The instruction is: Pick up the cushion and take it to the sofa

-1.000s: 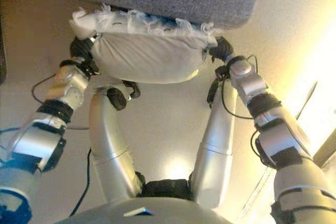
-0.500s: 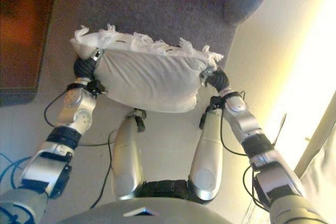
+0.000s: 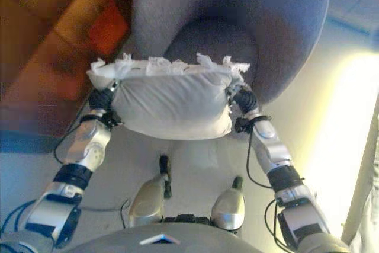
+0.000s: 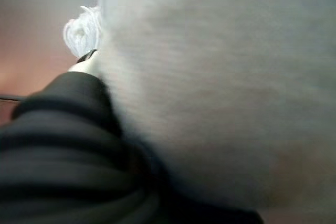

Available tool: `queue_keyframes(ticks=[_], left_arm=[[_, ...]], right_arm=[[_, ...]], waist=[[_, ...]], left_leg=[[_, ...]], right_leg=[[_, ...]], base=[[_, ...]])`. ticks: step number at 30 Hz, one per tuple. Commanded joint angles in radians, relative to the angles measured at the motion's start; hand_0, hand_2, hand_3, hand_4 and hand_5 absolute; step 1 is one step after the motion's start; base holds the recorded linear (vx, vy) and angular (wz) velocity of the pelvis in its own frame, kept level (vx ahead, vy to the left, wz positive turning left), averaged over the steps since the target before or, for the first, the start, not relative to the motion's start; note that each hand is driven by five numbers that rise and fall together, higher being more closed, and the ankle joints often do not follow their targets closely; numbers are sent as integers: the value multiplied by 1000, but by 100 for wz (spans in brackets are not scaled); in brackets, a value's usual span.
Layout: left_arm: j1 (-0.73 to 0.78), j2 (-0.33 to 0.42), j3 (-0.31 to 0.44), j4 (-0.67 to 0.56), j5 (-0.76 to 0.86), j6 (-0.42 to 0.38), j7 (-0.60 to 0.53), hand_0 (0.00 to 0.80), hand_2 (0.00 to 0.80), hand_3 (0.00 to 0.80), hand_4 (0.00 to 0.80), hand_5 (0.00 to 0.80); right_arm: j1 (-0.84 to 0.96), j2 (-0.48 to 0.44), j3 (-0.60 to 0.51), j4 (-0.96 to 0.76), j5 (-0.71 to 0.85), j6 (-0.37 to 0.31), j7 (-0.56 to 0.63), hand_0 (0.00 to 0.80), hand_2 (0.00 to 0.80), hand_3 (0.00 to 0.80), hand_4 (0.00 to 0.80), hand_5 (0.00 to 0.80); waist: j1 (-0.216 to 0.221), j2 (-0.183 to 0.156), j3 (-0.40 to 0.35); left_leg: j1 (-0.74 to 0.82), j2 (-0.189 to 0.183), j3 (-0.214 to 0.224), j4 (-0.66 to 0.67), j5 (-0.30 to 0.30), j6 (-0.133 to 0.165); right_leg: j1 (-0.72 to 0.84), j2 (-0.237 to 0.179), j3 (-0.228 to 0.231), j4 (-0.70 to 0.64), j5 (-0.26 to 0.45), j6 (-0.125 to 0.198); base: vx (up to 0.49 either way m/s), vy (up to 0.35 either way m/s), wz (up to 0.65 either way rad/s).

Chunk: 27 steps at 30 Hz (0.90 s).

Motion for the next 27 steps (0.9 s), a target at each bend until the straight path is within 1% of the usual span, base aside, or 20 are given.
queue_keyframes(ticks=[1, 4, 7, 10, 11, 12, 13, 14, 15, 17, 19, 20, 21, 22, 23, 24, 26, 27], left_arm=[[-43, -58, -15, -82, 86, -8, -43, 800, 800, 800, 800, 800], [-24, -72, -21, -83, 107, 18, -44, 800, 800, 800, 800, 800], [-28, -77, -29, -79, 133, 43, -37, 800, 800, 800, 800, 800], [-43, -74, -38, -71, 145, 68, -46, 800, 800, 800, 800, 800], [-61, -67, -51, -68, 152, 80, -46, 800, 800, 800, 800, 800], [-74, -62, -60, -63, 150, 81, -51, 800, 800, 800, 800, 800], [-88, -57, -68, -56, 147, 80, -57, 800, 800, 800, 800, 800], [-107, -50, -78, -49, 137, 82, -64, 800, 800, 800, 800, 800], [-120, -46, -85, -41, 127, 79, -71, 800, 800, 800, 800, 800], [-140, -44, -94, -27, 113, 74, -74, 800, 800, 800, 800, 800], [-158, -47, -106, -12, 102, 66, -83, 800, 800, 800, 800, 800], [-164, -53, -115, -15, 109, 67, -79, 800, 800, 800, 800, 800], [-170, -55, -121, -18, 116, 71, -76, 800, 800, 800, 800, 800], [-180, -55, -132, -21, 122, 72, -69, 800, 800, 800, 800, 800], [-199, -59, -149, -21, 125, 71, -60, 800, 800, 800, 800, 800], [-211, -62, -157, -17, 125, 72, -56, 800, 800, 800, 800, 800], [-230, -72, -174, 5, 125, 67, -54, 800, 800, 800, 800, 800], [-235, -74, -179, 13, 123, 66, -56, 800, 800, 800, 800, 800]], right_arm=[[-13, 32, -6, -30, 48, -24, 2, 800, 800, 800, 800, 800], [15, 40, -7, -32, 17, -12, 6, 800, 800, 800, 800, 800], [14, 35, -7, -19, 13, -1, 10, 800, 800, 800, 800, 800], [5, 30, -17, -13, 26, 13, 7, 800, 800, 800, 800, 800], [4, 28, -23, -14, 25, 13, 4, 800, 800, 800, 800, 800], [5, 24, -25, -21, 24, 11, -1, 800, 800, 800, 800, 800], [4, 18, -23, -26, 24, 8, -11, 800, 800, 800, 800, 800], [5, 8, -22, -32, 30, 7, -26, 800, 800, 800, 800, 800], [5, -1, -20, -34, 40, 5, -33, 800, 800, 800, 800, 800], [1, -9, -13, -28, 56, 1, -38, 800, 800, 800, 800, 800], [-1, -21, -16, -11, 73, -7, -25, 800, 800, 800, 800, 800], [3, -22, -18, -4, 71, -15, -18, 800, 800, 800, 800, 800], [3, -24, -20, 0, 73, -21, -16, 800, 800, 800, 800, 800], [-3, -30, -22, 5, 81, -27, -11, 800, 800, 800, 800, 800], [-19, -40, -27, 21, 101, -38, 0, 800, 800, 800, 800, 800], [-29, -43, -29, 28, 110, -42, 2, 800, 800, 800, 800, 800], [-43, -50, -30, 35, 117, -37, 2, 800, 800, 800, 800, 800], [-45, -51, -31, 36, 113, -34, 5, 800, 800, 800, 800, 800]], waist=[[28, 18, -155], [33, 13, -182], [37, 7, -197], [37, 5, -206], [33, 4, -201], [29, 5, -192], [21, 15, -188], [10, 24, -176], [2, 31, -169], [-9, 41, -162], [-29, 32, -156], [-38, 23, -154], [-44, 20, -150], [-54, 11, -147], [-73, -9, -138], [-87, -20, -132], [-111, -32, -128], [-119, -31, -127]], left_leg=[[97, -17, 39, 24, -122, 41], [143, -22, 43, -1, -129, 45], [167, -33, 46, -7, -140, 51], [175, -52, 42, -2, -156, 70], [172, -65, 31, 6, -164, 86], [172, -76, 24, 10, -171, 102], [168, -76, 17, 13, -172, 112], [170, -82, 3, 21, -177, 122], [170, -87, -8, 28, -180, 128], [174, -91, -19, 33, -180, 131], [185, -113, -38, 37, -189, 136], [191, -124, -47, 40, -195, 135], [196, -127, -53, 43, -199, 133], [198, -134, -58, 51, -210, 131], [202, -148, -70, 74, -245, 128], [210, -157, -78, 90, -273, 129], [226, -165, -92, 111, -313, 135], [234, -165, -96, 116, -325, 136]], right_leg=[[-68, 16, -10, -17, 122, -45], [-19, 16, -20, -33, 116, -39], [5, 9, -26, -35, 114, -34], [7, -8, -13, 21, 102, -39], [-21, -23, 5, 109, 126, -46], [-59, -39, 34, 223, 141, -51], [-99, -33, 65, 297, 157, -63], [-151, -18, 113, 396, 156, -80], [-184, -3, 139, 450, 162, -91], [-221, 22, 163, 491, 178, -105], [-237, 68, 194, 424, 193, -106], [-236, 79, 205, 357, 202, -103], [-231, 87, 210, 320, 201, -101], [-234, 96, 224, 255, 203, -94], [-252, 108, 258, 143, 219, -76], [-266, 111, 283, 77, 243, -61], [-290, 121, 328, -7, 282, -40], [-294, 126, 340, -30, 290, -36]], base=[[195, 21, 5], [153, 53, 3], [74, 85, -3], [50, 147, 3], [5, 185, 12], [-5, 218, 24], [-16, 224, 46], [-8, 204, 46], [-2, 182, 43], [36, 105, 39], [119, -12, 42], [152, -88, 46], [154, -138, 49], [208, -199, 56], [260, -229, 73], [285, -211, 124], [303, -143, 110], [343, -125, 13]])
